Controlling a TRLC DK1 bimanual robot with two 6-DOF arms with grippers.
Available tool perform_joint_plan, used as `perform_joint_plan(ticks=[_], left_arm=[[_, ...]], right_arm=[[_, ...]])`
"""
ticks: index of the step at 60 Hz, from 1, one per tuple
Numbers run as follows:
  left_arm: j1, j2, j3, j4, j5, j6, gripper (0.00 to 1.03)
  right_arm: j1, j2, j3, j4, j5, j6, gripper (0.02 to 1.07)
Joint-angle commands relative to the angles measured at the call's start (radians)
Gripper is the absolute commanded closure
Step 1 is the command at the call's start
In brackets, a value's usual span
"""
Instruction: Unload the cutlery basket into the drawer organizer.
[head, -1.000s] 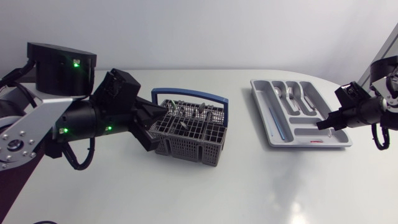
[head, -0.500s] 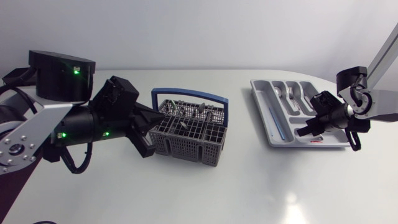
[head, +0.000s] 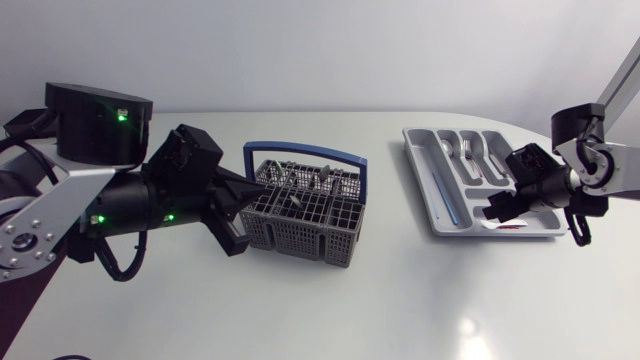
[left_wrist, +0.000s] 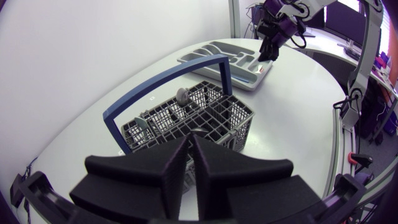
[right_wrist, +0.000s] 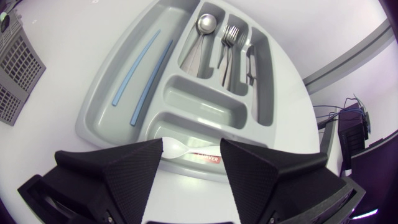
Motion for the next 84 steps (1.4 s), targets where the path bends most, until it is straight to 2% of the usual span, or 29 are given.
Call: perform_joint_plan(ticks=[1, 5, 20, 34, 43, 58, 67, 84], left_arm=[[0.003, -0.025, -0.028, -0.009, 0.003, 0.024, 0.88], [0.003, -0.029, -0.029, -0.012, 0.003, 0.022, 0.88], [0.004, -0.054, -0.042, -0.025, 0.001, 0.021, 0.88], [0.034, -0.083, -0.062, -0.026, 0.003, 0.015, 0.88], [0.060, -0.118, -0.086, -0.026, 0.004, 0.015, 0.88], [0.149, -0.130, -0.108, -0.025, 0.075, 0.015, 0.88], [0.198, -0.114, -0.109, -0.017, 0.113, 0.015, 0.88], [0.247, -0.077, -0.111, 0.009, 0.170, 0.015, 0.88]], right_arm=[[0.023, -0.075, -0.018, -0.021, 0.010, 0.012, 0.27], [0.035, -0.108, -0.015, -0.037, 0.016, 0.012, 0.21], [0.183, -0.286, -0.003, -0.155, 0.024, 0.060, 0.20], [0.482, -0.349, 0.031, -0.218, 0.171, 0.153, 0.20], [0.657, -0.317, 0.066, -0.235, 0.262, 0.212, 0.20], [0.920, -0.211, 0.163, -0.278, 0.381, 0.301, 0.20], [1.026, -0.134, 0.213, -0.283, 0.423, 0.317, 0.20], [1.131, 0.005, 0.302, -0.278, 0.446, 0.330, 0.20]])
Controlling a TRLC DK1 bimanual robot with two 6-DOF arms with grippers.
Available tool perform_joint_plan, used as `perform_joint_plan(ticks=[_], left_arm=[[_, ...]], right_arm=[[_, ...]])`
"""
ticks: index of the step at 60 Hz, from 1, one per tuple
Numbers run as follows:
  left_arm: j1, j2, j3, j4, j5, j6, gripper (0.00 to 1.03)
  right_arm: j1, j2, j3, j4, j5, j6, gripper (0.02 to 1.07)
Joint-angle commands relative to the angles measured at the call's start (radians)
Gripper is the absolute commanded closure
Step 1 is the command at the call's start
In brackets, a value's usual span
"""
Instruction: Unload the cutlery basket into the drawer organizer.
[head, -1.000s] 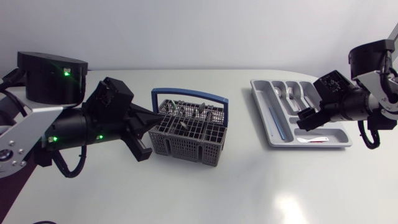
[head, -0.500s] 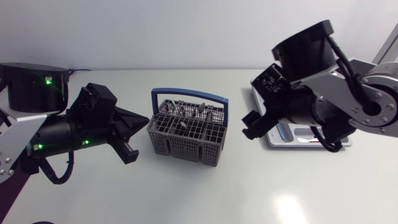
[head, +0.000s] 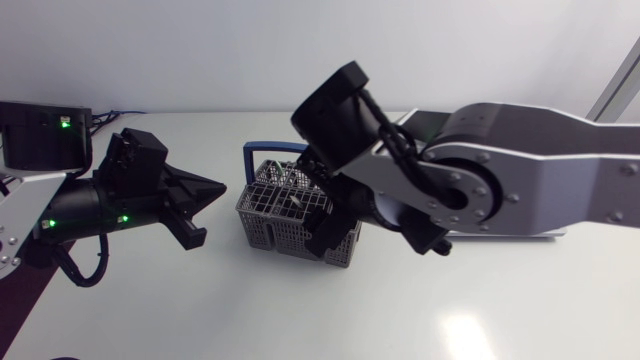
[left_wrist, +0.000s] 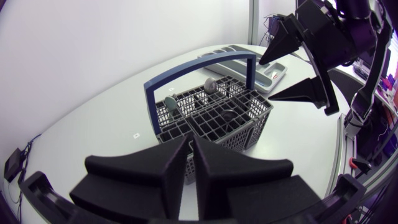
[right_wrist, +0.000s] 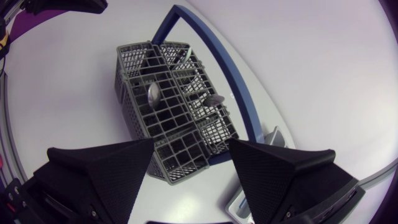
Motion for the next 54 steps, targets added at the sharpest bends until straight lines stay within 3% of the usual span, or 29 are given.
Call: perform_joint_plan(ticks=[1, 31, 54], left_arm=[[0.020, 0.021, -0.028, 0.021, 0.027, 0.015, 0.88], [0.026, 0.076, -0.016, 0.041, 0.045, 0.008, 0.88], [0.131, 0.098, -0.022, 0.041, 0.073, 0.034, 0.88]], right_arm=[[0.029, 0.050, 0.043, -0.008, 0.021, 0.039, 0.20], [0.098, 0.288, 0.220, -0.010, 0.101, 0.157, 0.20], [0.106, 0.449, 0.349, -0.077, 0.156, 0.242, 0.25]])
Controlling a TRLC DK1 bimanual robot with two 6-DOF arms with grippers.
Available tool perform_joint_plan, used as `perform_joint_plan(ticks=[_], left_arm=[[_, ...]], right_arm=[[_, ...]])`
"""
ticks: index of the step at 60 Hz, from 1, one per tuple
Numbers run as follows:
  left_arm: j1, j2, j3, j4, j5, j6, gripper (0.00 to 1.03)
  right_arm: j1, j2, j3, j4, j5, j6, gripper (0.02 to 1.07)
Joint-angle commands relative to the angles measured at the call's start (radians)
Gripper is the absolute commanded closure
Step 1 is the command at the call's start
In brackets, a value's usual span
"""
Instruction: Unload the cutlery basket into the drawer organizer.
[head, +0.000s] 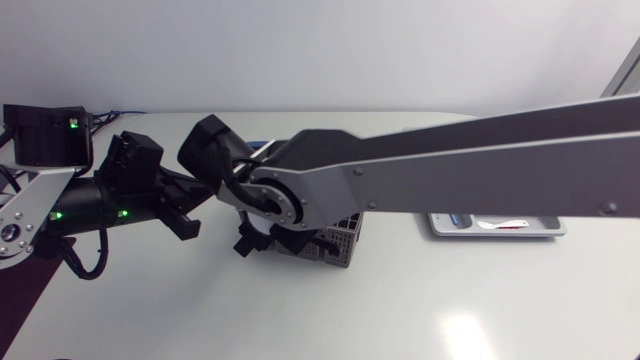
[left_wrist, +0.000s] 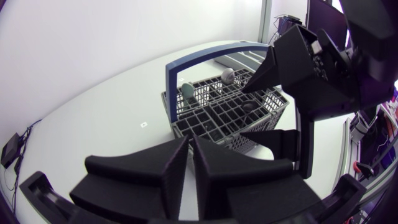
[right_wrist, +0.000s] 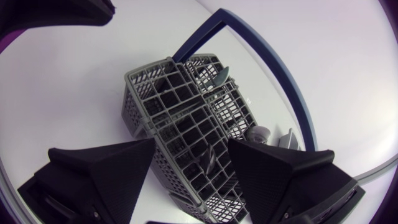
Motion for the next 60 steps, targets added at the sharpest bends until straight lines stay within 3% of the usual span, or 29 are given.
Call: perform_joint_plan(ticks=[1, 9, 17, 24, 53, 60], left_arm=[[0.030, 0.020, -0.021, 0.009, 0.027, 0.029, 0.88], [0.049, 0.029, -0.021, 0.017, 0.042, 0.035, 0.88], [0.054, 0.040, -0.025, 0.024, 0.054, 0.037, 0.88], [0.054, 0.048, -0.027, 0.033, 0.054, 0.040, 0.88], [0.045, 0.051, -0.016, 0.036, 0.064, 0.037, 0.88], [0.016, 0.048, -0.002, 0.035, 0.062, 0.040, 0.88]], right_arm=[[0.005, 0.041, 0.029, -0.029, 0.029, 0.038, 0.25], [-0.005, 0.070, 0.035, -0.043, 0.049, 0.042, 0.26], [-0.015, 0.072, 0.028, -0.047, 0.063, 0.052, 0.44], [-0.019, 0.066, 0.022, -0.047, 0.081, 0.049, 0.48], [-0.022, 0.014, 0.003, -0.044, 0.100, 0.035, 0.47], [-0.016, -0.040, -0.012, -0.036, 0.100, 0.022, 0.28]])
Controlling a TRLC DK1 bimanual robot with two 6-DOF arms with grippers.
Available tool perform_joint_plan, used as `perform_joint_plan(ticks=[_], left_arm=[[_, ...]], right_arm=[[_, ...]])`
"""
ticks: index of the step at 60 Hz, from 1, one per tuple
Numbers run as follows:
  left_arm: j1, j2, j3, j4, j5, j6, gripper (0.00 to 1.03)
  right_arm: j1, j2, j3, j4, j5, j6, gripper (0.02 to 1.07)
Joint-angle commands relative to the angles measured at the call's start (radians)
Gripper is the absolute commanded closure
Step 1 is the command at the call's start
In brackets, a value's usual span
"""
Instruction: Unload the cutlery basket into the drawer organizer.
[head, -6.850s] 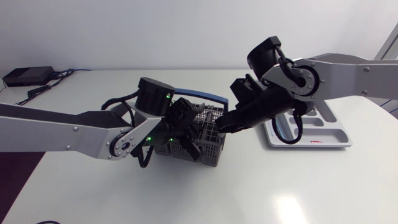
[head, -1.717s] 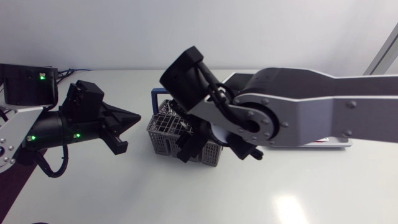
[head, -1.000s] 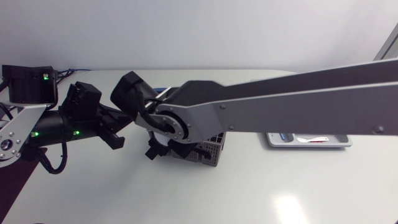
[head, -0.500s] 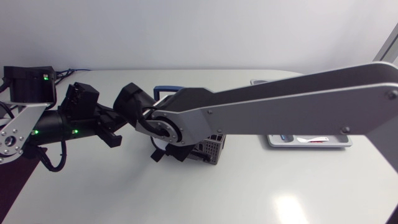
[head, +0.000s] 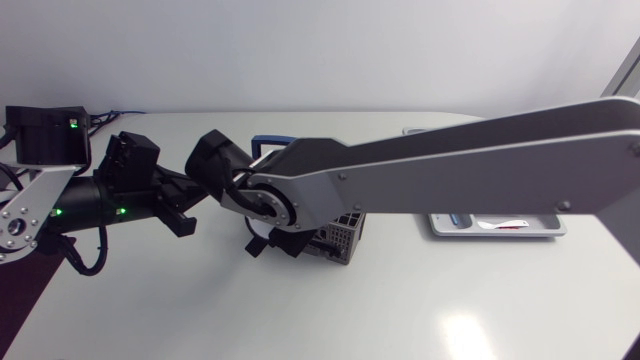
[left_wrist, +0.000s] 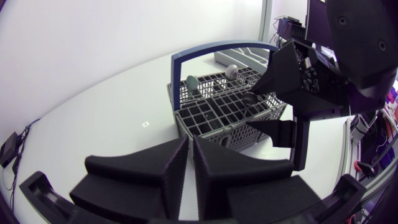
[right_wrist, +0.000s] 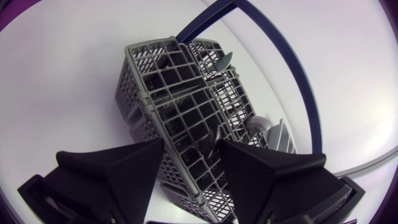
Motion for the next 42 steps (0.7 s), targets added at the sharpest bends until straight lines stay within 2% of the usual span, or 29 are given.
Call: perform_joint_plan(ticks=[1, 8, 15, 23, 30, 42], left_arm=[[-0.028, 0.012, 0.001, 0.007, 0.012, 0.022, 0.88], [-0.088, 0.006, 0.038, -0.016, 0.010, 0.054, 0.88], [-0.163, 0.008, 0.087, -0.053, 0.009, 0.120, 0.88], [-0.260, 0.029, 0.138, -0.096, -0.020, 0.232, 0.77], [-0.346, 0.055, 0.156, -0.119, -0.070, 0.399, 0.63], [-0.407, 0.107, 0.178, -0.133, -0.119, 0.637, 0.61]], right_arm=[[0.001, -0.083, -0.023, 0.004, 0.023, 0.002, 0.27], [0.007, -0.183, -0.068, 0.035, 0.011, -0.030, 0.27], [0.007, -0.298, -0.140, 0.067, -0.049, -0.058, 0.25], [-0.004, -0.439, -0.244, 0.119, -0.090, -0.092, 0.25], [-0.036, -0.566, -0.359, 0.173, -0.127, -0.139, 0.24], [-0.090, -0.735, -0.522, 0.220, -0.233, -0.194, 0.24]])
